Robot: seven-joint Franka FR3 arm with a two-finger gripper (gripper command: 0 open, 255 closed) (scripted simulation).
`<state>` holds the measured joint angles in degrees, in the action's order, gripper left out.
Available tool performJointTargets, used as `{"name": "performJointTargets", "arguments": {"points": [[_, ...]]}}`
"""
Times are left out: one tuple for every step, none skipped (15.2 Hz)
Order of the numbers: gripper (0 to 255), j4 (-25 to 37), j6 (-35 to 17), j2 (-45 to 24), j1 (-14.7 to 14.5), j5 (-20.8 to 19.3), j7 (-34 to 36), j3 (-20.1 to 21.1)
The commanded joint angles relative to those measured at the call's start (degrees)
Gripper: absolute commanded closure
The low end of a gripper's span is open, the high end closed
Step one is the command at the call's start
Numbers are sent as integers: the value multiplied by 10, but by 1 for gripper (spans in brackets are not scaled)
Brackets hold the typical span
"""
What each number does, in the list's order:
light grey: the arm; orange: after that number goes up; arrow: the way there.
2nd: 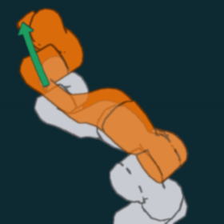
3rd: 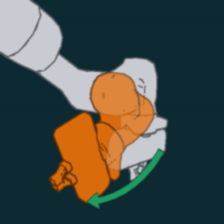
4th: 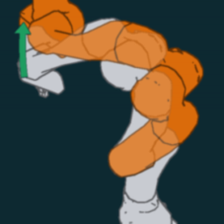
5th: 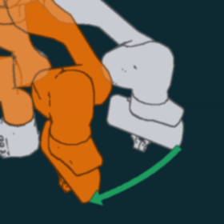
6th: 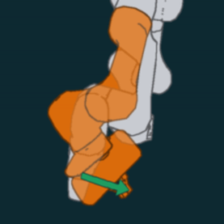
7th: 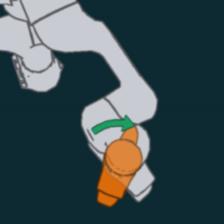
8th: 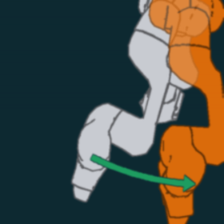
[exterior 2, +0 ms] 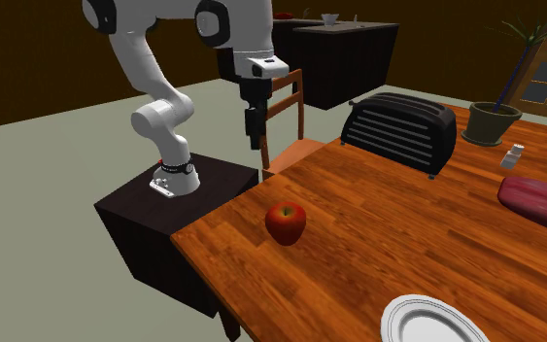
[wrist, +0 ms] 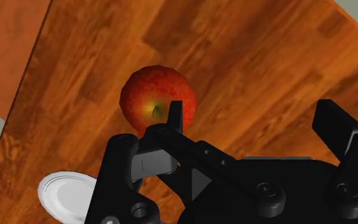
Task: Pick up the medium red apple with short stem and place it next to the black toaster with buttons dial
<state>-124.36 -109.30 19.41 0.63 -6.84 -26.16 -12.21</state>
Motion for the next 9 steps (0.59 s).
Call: {"name": "performJointTargets", "arguments": {"points": [[0,20,-21,-45,1,1,-31,-15],[0,31,-29,-67,1,3,-44,-20],[0,44,-36,-89,1,6,-58,-25],[0,57,-42,-111,2,9,-71,-30],[0,72,-48,-134,2,13,-85,-34],[0,86,-54,-157,3,17,-98,-38],[0,102,-58,-180,5,22,-112,-41],[0,119,-62,-203,7,26,-125,-44],[0,136,-66,-227,9,31,-138,-46]]}}
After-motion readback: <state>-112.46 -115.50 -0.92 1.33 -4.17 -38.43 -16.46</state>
